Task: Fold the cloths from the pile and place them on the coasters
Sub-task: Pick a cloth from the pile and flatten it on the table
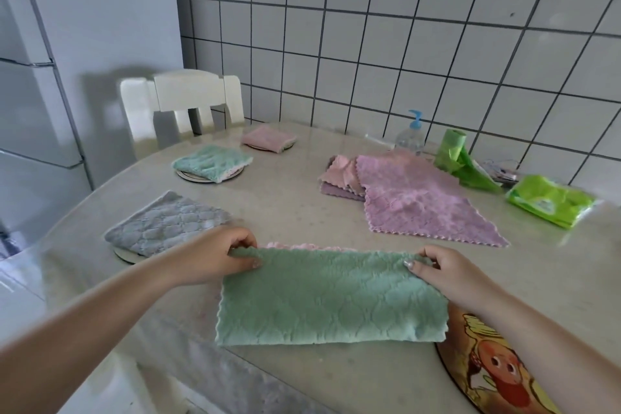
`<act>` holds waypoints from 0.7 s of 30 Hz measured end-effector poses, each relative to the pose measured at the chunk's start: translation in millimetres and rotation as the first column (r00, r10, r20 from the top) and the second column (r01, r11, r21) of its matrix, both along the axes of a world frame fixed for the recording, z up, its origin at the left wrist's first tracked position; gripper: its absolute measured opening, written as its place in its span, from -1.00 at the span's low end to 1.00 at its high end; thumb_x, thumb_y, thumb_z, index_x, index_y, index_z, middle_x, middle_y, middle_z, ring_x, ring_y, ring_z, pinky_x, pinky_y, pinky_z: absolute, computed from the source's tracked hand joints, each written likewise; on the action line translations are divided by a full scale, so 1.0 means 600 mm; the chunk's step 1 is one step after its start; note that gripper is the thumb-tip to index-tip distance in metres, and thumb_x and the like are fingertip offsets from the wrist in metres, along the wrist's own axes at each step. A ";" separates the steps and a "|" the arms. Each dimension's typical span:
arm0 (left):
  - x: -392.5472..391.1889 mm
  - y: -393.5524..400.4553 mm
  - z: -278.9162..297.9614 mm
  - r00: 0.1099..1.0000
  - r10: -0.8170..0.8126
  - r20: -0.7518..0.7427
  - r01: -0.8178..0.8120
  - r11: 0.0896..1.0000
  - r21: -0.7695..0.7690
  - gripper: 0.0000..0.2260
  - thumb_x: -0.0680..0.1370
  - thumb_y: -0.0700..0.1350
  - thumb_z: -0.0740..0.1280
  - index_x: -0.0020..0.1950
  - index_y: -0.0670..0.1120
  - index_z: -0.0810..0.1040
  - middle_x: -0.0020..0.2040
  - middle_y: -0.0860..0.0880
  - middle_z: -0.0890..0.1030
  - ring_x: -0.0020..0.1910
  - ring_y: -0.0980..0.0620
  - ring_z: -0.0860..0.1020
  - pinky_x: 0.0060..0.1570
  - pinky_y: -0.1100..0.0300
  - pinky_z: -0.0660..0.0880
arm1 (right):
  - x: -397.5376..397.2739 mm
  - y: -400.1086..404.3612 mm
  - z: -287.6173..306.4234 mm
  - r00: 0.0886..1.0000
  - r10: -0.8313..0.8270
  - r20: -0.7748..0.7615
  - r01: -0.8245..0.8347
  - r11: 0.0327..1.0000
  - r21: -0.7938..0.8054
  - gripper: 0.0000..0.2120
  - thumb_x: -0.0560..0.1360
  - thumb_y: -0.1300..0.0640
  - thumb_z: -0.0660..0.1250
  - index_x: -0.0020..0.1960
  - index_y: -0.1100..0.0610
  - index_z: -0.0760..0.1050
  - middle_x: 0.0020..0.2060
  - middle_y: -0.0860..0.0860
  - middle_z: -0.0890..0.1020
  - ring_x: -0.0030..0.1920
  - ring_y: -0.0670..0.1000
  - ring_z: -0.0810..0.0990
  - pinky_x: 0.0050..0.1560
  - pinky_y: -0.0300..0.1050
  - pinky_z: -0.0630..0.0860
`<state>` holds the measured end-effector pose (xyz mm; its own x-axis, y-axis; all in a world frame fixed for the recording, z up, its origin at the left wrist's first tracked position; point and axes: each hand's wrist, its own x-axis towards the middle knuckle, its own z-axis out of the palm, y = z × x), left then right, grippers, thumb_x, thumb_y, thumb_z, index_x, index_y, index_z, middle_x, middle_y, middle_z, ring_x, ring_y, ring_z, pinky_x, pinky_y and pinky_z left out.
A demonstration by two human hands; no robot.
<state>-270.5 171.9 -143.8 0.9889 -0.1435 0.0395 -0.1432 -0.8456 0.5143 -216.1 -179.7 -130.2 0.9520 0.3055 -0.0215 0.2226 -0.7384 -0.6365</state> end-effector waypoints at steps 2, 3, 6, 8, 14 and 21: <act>0.014 -0.001 -0.007 1.000 0.020 0.015 -0.020 0.999 0.045 -0.88 0.48 0.11 0.34 -0.16 0.15 0.42 -0.17 0.17 0.48 -0.24 0.25 0.41 -0.31 0.34 0.28 | 0.018 0.007 -0.007 1.000 -0.002 0.003 0.002 0.998 -0.062 -0.87 0.53 0.05 0.27 -0.17 0.05 0.50 -0.35 -0.01 0.53 -0.47 -0.16 0.40 -0.44 -0.31 0.27; 0.021 -0.001 -0.010 0.999 0.029 0.019 -0.030 0.998 0.060 -0.88 0.48 0.11 0.34 -0.17 0.16 0.41 -0.16 0.18 0.48 -0.23 0.24 0.42 -0.30 0.31 0.29 | 0.027 0.009 -0.010 1.000 -0.009 -0.002 0.008 0.997 -0.082 -0.88 0.53 0.06 0.27 -0.15 0.06 0.50 -0.37 -0.04 0.52 -0.50 -0.18 0.39 -0.46 -0.34 0.27; 0.039 0.001 -0.017 0.999 0.042 0.016 -0.044 0.996 0.084 -0.87 0.49 0.11 0.33 -0.17 0.17 0.40 -0.15 0.17 0.49 -0.20 0.21 0.44 -0.28 0.27 0.32 | 0.054 0.013 -0.021 1.000 -0.019 0.006 0.019 0.993 -0.116 -0.90 0.52 0.07 0.29 -0.13 0.08 0.52 -0.32 0.01 0.58 -0.41 -0.09 0.47 -0.40 -0.28 0.35; 0.043 -0.001 -0.018 0.999 0.045 0.024 -0.047 0.995 0.085 -0.88 0.49 0.10 0.34 -0.15 0.14 0.41 -0.13 0.16 0.49 -0.18 0.21 0.44 -0.25 0.28 0.34 | 0.060 0.013 -0.025 1.000 -0.021 0.016 0.023 0.991 -0.133 -0.91 0.51 0.08 0.30 -0.13 0.08 0.52 -0.34 0.01 0.59 -0.42 -0.07 0.47 -0.40 -0.26 0.37; 0.063 -0.003 -0.023 0.994 0.109 0.032 -0.111 0.991 0.080 -0.84 0.47 0.09 0.37 -0.03 0.08 0.47 -0.12 0.20 0.47 -0.16 0.28 0.41 -0.26 0.39 0.31 | 0.077 0.018 -0.033 0.999 -0.024 0.029 0.028 0.986 -0.166 -0.93 0.50 0.08 0.32 -0.12 0.07 0.53 -0.38 -0.01 0.59 -0.43 -0.06 0.48 -0.38 -0.21 0.41; 0.069 -0.001 -0.029 0.989 0.139 0.040 -0.142 0.988 0.065 -0.84 0.47 0.09 0.35 -0.02 0.10 0.47 -0.12 0.19 0.47 -0.13 0.21 0.45 -0.25 0.37 0.33 | 0.085 0.015 -0.044 0.995 -0.054 0.086 0.068 0.982 -0.177 -0.88 0.50 0.04 0.32 -0.10 0.08 0.54 -0.22 0.15 0.65 -0.39 0.05 0.51 -0.35 -0.15 0.32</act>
